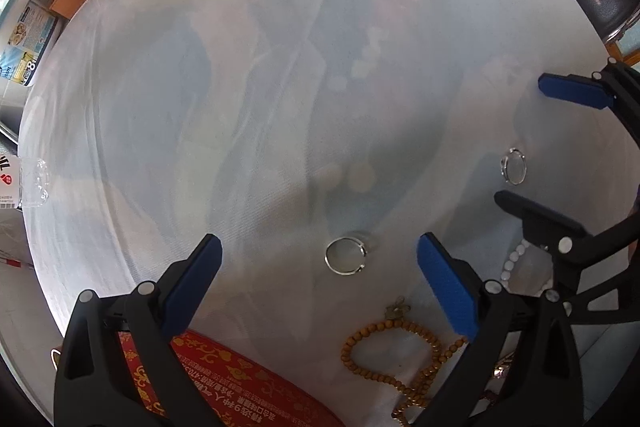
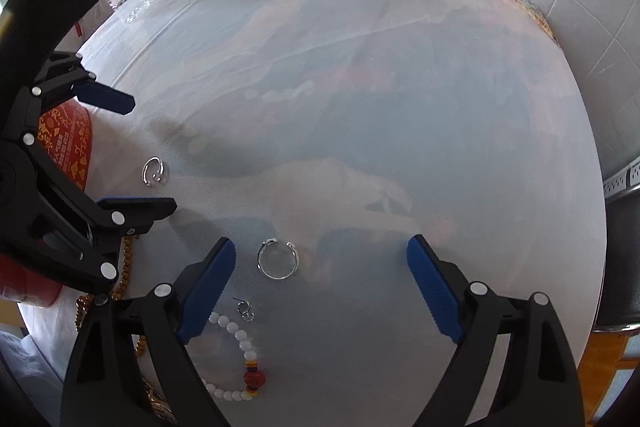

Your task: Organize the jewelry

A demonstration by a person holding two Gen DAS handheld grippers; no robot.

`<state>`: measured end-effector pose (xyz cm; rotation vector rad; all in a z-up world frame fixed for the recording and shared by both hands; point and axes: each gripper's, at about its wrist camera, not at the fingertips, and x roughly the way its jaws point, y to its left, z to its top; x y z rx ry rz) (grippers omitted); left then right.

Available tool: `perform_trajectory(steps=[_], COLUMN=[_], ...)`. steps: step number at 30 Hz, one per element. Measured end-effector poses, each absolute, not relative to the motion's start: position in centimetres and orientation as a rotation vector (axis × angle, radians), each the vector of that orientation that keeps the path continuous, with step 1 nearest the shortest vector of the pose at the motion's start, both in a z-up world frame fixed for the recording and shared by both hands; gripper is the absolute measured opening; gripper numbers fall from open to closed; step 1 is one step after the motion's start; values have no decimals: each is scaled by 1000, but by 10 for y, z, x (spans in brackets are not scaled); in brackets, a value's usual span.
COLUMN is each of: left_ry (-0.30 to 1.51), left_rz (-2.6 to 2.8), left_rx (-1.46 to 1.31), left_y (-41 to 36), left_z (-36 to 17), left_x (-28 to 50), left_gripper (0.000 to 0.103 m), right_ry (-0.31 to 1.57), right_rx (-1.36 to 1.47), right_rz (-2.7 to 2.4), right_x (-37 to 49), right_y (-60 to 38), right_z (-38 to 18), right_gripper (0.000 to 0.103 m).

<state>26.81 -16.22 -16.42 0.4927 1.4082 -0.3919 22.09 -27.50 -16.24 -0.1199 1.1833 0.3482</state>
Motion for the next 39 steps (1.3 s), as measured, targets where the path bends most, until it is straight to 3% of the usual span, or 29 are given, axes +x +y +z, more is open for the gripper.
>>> perform_trajectory(steps=[7,10,12,13,14,15,16,25,27,39], left_ry=[1454,1450,1436,1423,1411,1407,1423,1436,1428,1421], left_rz=[-406,-431,-447,-454,-451,-448,-445,-439,-437,-428], left_rx=[419,377,383,383,371,346,310,184,160,142], left_y=[-157,-154,-155,-151,-150,-148,-145,-112,-103,-83], left_z=[-171,-171,-170,-168,-165,-162,-163,-159,-159,-147], left_x=[275,284,282,281,281,283,285,289,287,292], left_gripper=[92,83,76,63,53,23,0,0,0,0], right_ry=[1148,1123,1114,1113,1115,1122,1128,1130,1123,1140], right_rx=[-174,-170,-159,-153,-146,-133,-116,-4,4,58], right_rz=[363,364,366,367,365,362,362,371,367,409], right_x=[214,213,213,214,214,215,217,211,210,209], right_y=[-271,-270,-271,-270,-271,-273,-273,-284,-287,-298], right_z=[-165,-162,-160,-159,-159,-159,-158,-154,-150,-142], right_gripper=[87,68,46,40,24,20,20,19,1,1])
